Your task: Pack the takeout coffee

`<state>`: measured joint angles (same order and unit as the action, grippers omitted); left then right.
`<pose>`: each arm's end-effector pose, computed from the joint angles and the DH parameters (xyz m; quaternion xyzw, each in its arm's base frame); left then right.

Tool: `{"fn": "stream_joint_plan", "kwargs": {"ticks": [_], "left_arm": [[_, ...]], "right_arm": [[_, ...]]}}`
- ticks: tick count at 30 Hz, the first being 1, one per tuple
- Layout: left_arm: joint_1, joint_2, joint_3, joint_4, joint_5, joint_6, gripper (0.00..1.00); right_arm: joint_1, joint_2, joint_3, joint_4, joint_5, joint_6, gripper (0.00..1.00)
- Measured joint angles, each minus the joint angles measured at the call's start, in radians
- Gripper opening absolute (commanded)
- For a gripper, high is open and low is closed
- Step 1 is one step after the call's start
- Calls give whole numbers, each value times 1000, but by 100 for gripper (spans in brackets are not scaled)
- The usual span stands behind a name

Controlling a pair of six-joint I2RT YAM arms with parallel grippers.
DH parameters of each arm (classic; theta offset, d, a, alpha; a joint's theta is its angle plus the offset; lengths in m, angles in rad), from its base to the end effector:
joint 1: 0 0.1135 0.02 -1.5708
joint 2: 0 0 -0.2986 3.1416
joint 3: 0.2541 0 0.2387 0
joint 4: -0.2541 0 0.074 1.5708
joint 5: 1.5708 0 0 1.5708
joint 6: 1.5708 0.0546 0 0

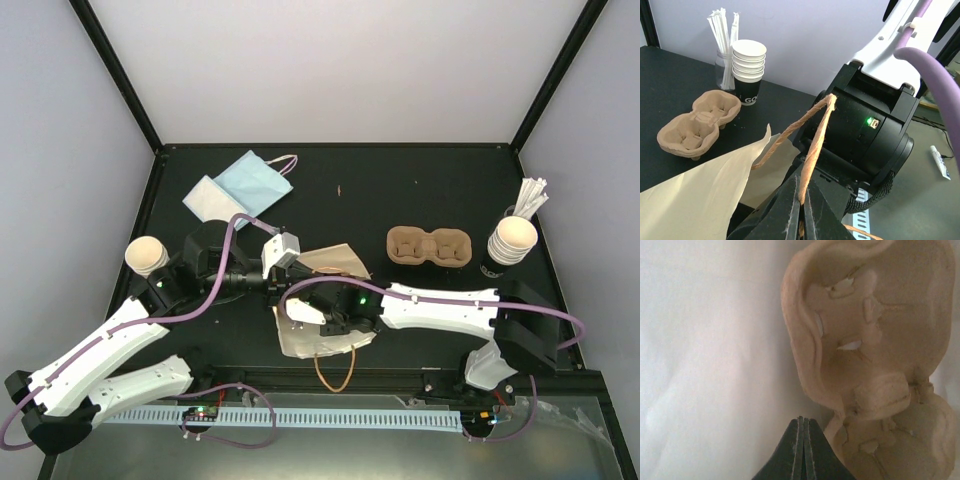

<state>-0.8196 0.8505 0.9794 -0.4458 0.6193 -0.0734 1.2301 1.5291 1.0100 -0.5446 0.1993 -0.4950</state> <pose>0.0840 -0.1364 0.3902 0.4476 0.6531 -0.4639 0.3974 0.1104 0.2790 0.2379 -0.7153 0.6455 -0.0002 0.2675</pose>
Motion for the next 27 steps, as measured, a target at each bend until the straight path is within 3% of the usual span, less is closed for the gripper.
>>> {"fn": "stream_joint_plan", "kwargs": {"ticks": [15,27], "left_arm": [[0,0,-2,-19,11,-13,2],[0,0,-7,-20,18,-34,1]], "right_arm": [[3,137,35,115,-38,-5,1],[2,263,54,184,107,-12,1]]}}
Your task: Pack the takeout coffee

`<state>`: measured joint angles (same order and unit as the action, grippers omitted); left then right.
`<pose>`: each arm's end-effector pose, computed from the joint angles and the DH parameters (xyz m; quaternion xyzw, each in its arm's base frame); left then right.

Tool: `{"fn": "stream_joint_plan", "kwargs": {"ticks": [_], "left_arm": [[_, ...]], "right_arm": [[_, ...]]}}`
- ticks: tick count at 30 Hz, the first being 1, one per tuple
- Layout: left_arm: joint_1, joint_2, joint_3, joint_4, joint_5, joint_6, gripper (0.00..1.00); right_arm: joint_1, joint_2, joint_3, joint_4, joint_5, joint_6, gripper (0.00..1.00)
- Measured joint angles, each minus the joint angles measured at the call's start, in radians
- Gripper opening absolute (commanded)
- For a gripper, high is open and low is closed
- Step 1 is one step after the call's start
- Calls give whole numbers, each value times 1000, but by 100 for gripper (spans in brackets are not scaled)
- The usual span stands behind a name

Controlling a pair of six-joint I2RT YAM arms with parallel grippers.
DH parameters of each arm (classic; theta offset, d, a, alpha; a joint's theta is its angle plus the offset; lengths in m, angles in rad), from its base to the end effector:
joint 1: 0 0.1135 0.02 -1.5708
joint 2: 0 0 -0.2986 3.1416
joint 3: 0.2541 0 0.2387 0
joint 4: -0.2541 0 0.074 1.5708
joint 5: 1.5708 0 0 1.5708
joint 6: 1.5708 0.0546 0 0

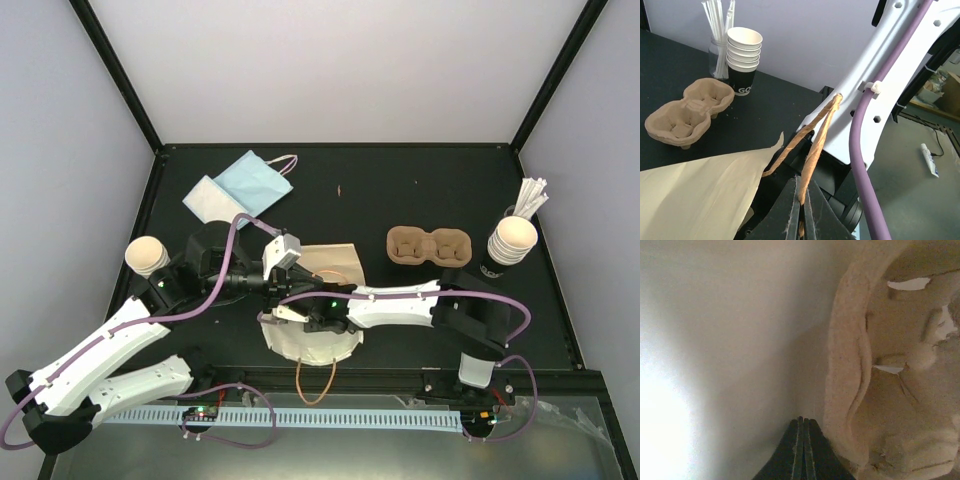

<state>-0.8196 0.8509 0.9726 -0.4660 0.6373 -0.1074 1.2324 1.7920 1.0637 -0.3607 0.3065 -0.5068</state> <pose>0.0828 -0.1363 0.3858 0.4397 0.6650 -0.4735 0.3743 0.1338 0.3306 0.1841 -0.7098 0.6470 -0.0549 0.2730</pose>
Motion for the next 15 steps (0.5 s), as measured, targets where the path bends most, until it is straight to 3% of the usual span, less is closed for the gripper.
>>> {"fn": "stream_joint_plan", "kwargs": {"ticks": [15], "left_arm": [[2,13,0,-2,13,-39,2]], "right_arm": [[-35,62,49,21,103,27,1]]}}
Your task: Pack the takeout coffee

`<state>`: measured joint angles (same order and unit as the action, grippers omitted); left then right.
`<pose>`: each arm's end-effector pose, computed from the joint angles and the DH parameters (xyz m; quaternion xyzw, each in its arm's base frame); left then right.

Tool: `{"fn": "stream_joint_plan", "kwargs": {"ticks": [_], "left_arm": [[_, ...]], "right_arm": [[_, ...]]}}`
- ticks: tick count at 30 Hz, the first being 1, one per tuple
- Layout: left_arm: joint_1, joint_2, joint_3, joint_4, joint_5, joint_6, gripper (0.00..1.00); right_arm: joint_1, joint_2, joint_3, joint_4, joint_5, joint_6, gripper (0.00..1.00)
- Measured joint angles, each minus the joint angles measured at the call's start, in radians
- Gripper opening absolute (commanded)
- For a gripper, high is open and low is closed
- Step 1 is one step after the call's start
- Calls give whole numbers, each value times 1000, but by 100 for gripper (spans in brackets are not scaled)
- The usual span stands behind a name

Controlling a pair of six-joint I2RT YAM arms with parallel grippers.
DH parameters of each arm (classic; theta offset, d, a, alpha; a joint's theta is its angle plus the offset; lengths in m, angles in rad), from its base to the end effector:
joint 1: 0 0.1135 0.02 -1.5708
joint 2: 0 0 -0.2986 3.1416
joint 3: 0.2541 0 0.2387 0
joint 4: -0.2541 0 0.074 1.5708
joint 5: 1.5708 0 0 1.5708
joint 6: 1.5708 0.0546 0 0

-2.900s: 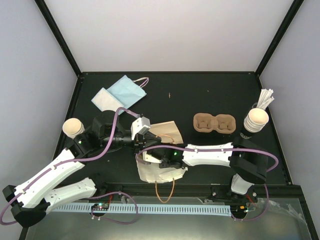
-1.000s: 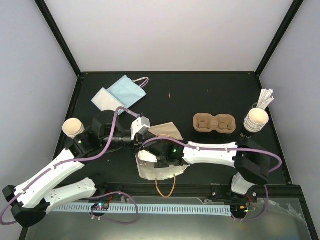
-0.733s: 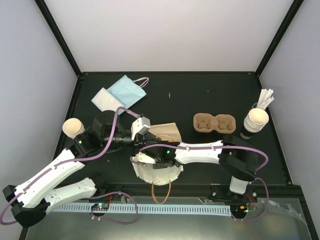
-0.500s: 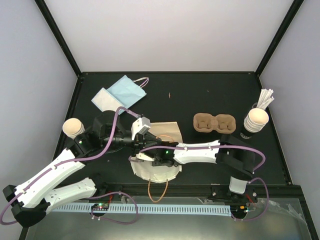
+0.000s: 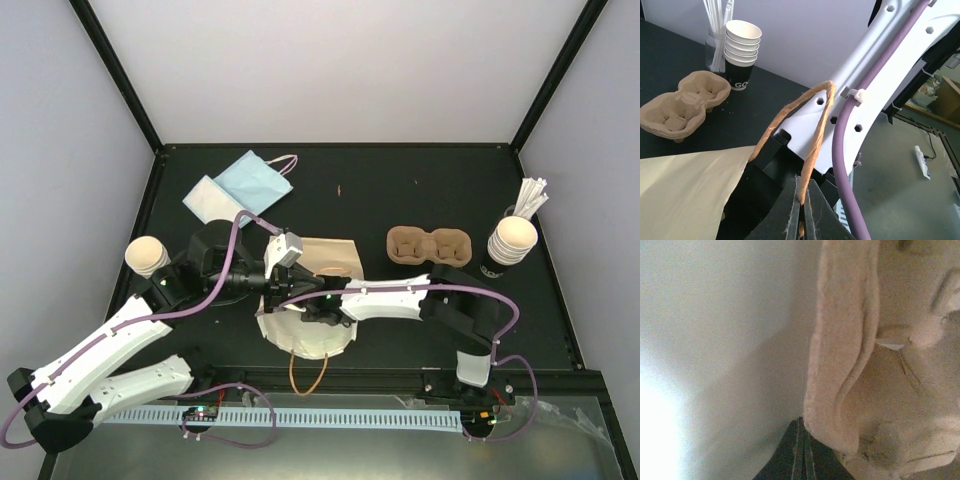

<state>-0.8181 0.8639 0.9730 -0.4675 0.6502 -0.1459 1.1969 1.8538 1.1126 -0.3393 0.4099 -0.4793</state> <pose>0.0847 -0.1388 0.3842 0.4286 0.6752 -0.4829 0.3567 0.1564 0.3390 0.1790 -0.6730 0.6720 -0.1014 0.2918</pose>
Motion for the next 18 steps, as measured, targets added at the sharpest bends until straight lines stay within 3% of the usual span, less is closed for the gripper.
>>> {"fn": "stream_joint_plan", "kwargs": {"ticks": [9,18], "left_arm": [[5,-1,0,6,-6,-11,2],[4,-3,-1,8,-13,9,2]], "right_arm": [[-28,18,53,-89,-26,52,1],[-5,-47,-16,-135,-66,21,1]]}}
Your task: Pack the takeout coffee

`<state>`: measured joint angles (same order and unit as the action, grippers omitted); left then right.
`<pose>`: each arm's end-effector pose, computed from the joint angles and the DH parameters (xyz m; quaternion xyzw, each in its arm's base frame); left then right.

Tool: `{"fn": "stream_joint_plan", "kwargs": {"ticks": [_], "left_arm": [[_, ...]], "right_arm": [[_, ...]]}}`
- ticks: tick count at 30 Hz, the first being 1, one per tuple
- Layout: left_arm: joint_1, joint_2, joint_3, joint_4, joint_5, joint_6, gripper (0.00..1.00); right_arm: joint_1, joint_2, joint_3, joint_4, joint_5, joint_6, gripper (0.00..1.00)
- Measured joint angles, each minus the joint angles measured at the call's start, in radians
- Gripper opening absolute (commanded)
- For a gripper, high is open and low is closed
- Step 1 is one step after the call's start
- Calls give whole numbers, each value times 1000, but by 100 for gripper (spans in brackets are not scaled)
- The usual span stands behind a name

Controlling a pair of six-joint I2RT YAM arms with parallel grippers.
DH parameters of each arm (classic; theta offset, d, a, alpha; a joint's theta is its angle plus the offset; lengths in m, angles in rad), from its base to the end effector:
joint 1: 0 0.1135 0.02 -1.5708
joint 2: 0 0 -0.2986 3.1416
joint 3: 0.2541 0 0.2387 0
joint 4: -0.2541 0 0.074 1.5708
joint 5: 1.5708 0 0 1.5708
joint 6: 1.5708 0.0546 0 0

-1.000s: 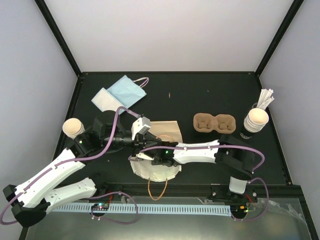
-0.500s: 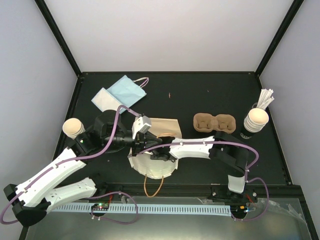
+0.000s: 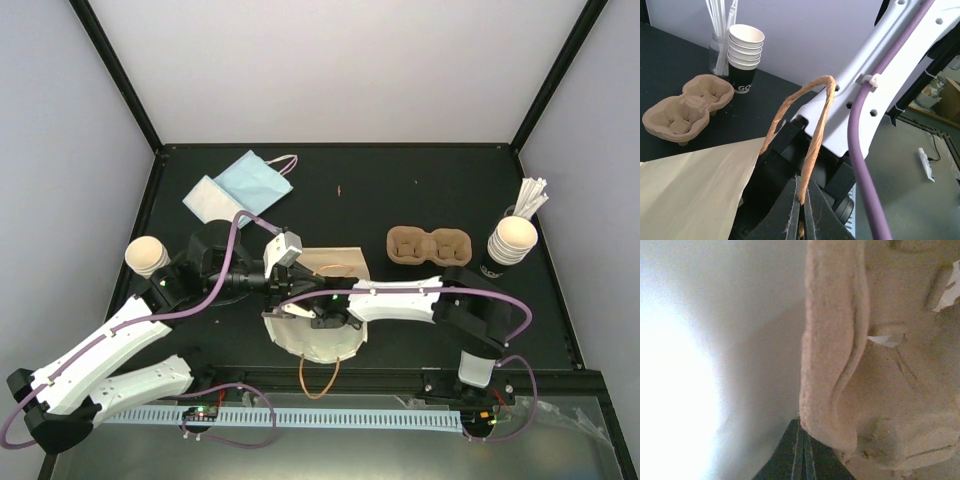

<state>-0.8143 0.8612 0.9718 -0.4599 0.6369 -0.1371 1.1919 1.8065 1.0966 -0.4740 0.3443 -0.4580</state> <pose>0.0857 -0.1381 0.3848 0.4278 0.6742 -0.4774 0.3667 0.1471 0.3196 0.1826 -0.6878 0.6803 -0.0890 0.2371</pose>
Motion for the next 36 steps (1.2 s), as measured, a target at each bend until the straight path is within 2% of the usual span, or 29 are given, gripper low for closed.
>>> {"fn": "stream_joint_plan", "kwargs": {"ticks": [16,36], "left_arm": [[-5,-5,-12,-1,11,15,2],[-5,-14,-19,35,69,2,2]], "right_arm": [[31,-205,-93,-18,-87,40,1],[31,-201,-94,103,-212,103,1]]}}
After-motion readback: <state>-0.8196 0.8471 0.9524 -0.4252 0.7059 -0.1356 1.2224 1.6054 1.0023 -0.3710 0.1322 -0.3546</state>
